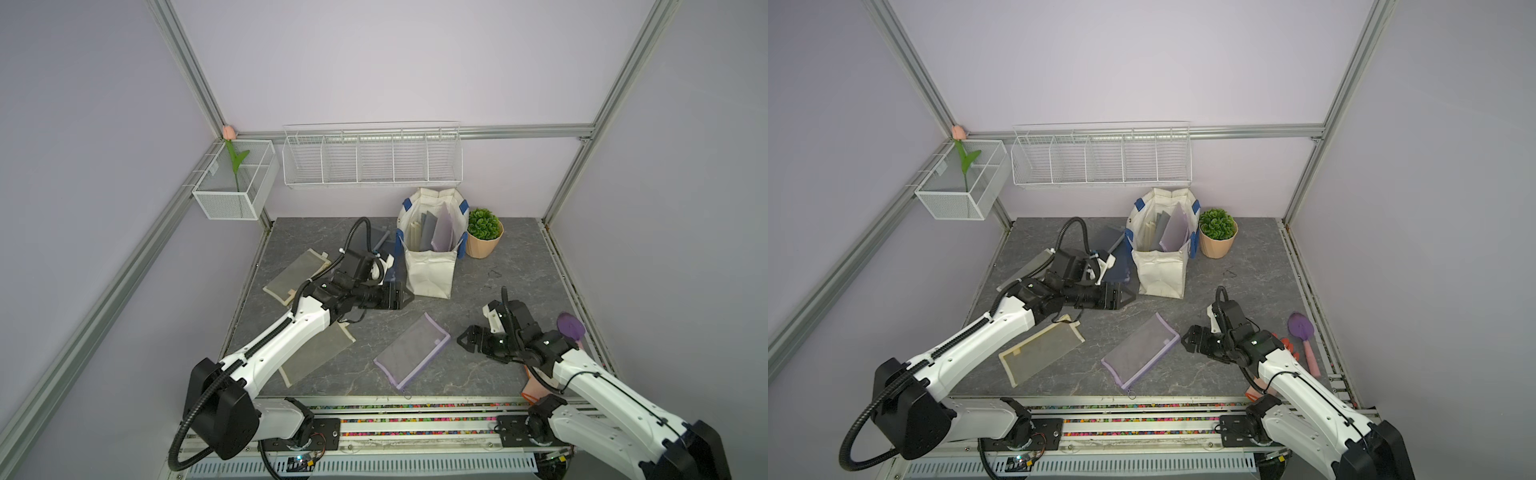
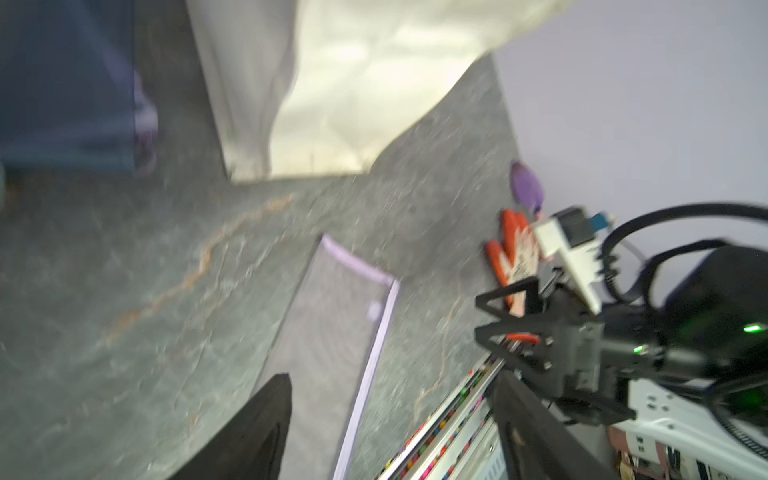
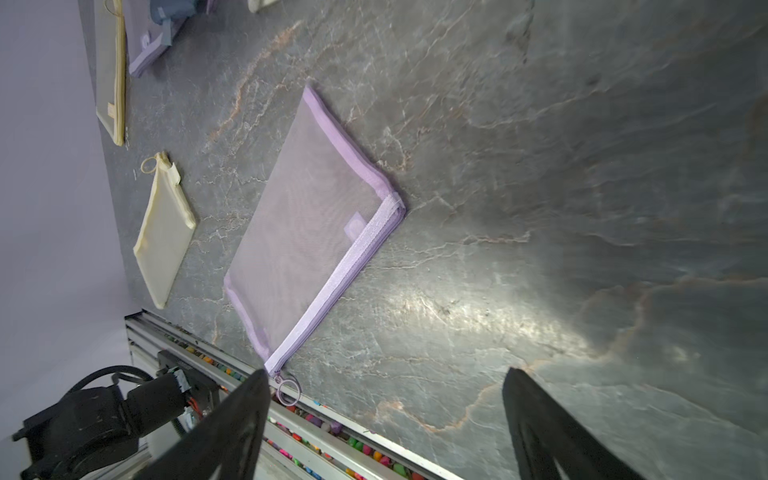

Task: Put the pencil pouch into the canvas bag
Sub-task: Pick up the pencil pouch from the center of the board.

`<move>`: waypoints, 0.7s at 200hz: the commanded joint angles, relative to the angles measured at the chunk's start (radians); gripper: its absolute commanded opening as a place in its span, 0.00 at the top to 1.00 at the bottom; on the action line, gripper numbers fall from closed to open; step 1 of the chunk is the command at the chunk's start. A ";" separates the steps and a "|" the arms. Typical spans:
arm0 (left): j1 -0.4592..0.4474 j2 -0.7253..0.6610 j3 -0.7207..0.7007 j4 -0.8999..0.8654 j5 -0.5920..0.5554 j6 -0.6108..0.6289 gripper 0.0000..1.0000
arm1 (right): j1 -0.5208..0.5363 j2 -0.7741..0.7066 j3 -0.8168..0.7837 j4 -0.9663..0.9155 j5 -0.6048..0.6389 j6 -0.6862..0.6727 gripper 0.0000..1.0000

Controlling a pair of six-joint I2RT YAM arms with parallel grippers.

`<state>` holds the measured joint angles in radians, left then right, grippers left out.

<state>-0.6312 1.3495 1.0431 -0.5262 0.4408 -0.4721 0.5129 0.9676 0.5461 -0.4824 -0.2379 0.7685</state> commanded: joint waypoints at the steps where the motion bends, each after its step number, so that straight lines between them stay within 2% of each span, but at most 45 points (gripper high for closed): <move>1: 0.006 0.017 -0.087 0.070 0.052 -0.025 0.22 | 0.023 0.042 -0.040 0.157 -0.057 0.110 0.11; 39: 0.022 0.156 -0.170 0.072 0.116 0.002 0.21 | 0.085 0.181 -0.086 0.344 -0.024 0.198 0.11; 94: 0.022 0.225 -0.289 0.160 0.129 0.010 0.20 | 0.154 0.467 -0.029 0.503 -0.056 0.204 0.10; 140: 0.010 0.251 -0.407 0.325 0.235 -0.057 0.22 | 0.171 0.574 -0.028 0.611 -0.076 0.239 0.08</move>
<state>-0.6086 1.5635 0.7132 -0.2760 0.6407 -0.4973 0.6708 1.4647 0.5526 0.1516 -0.3214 0.9546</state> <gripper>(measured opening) 0.784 0.919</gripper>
